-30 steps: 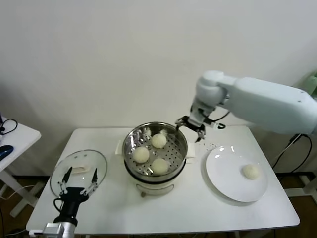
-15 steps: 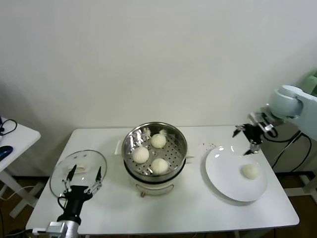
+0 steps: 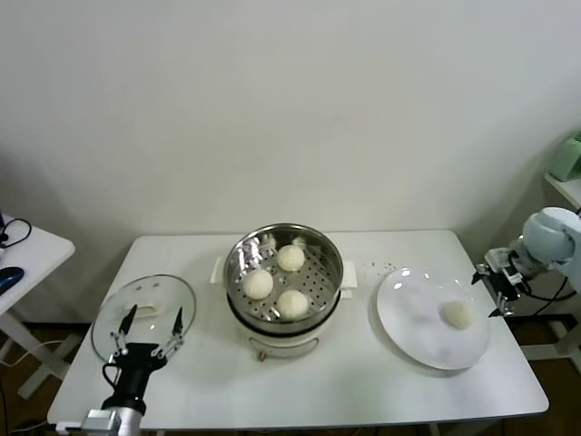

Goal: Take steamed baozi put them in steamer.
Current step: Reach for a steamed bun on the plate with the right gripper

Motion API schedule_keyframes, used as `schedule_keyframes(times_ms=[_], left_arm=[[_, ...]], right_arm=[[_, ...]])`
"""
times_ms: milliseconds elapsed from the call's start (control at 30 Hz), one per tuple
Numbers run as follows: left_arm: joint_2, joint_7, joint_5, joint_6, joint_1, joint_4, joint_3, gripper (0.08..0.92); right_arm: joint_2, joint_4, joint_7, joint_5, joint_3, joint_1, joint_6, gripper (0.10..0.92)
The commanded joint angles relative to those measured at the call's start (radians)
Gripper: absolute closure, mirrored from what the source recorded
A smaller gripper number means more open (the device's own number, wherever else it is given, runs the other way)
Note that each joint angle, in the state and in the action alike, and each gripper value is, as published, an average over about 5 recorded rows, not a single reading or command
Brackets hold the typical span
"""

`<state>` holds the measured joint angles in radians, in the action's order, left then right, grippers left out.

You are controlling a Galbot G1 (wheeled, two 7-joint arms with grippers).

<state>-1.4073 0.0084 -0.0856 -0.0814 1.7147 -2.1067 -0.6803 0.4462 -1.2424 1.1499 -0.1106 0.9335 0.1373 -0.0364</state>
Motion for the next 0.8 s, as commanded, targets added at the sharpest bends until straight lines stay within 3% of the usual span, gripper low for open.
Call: schedule_keyframes(times_ms=[33,367,800], left_arm=[[-0.005,-0.001,0.005,0.004,-0.005,0.012,-0.002,0.177],[-0.005,-0.002,0.012,0.009,-0.016,0.025,-0.003,0.177],[-0.005,-0.002,0.014,0.011,-0.019,0.028,0.000,0.177]], right_arm=[[0.130,0.191,-0.027,-0.139,-0.220,-0.239,0.009,0.203],[0.230,0.270,-0.029,-0.163,-0.237,-0.254,0.027,0.203],[0.253,0.294,-0.016,-0.143,-0.240,-0.255,0.023,0.203]])
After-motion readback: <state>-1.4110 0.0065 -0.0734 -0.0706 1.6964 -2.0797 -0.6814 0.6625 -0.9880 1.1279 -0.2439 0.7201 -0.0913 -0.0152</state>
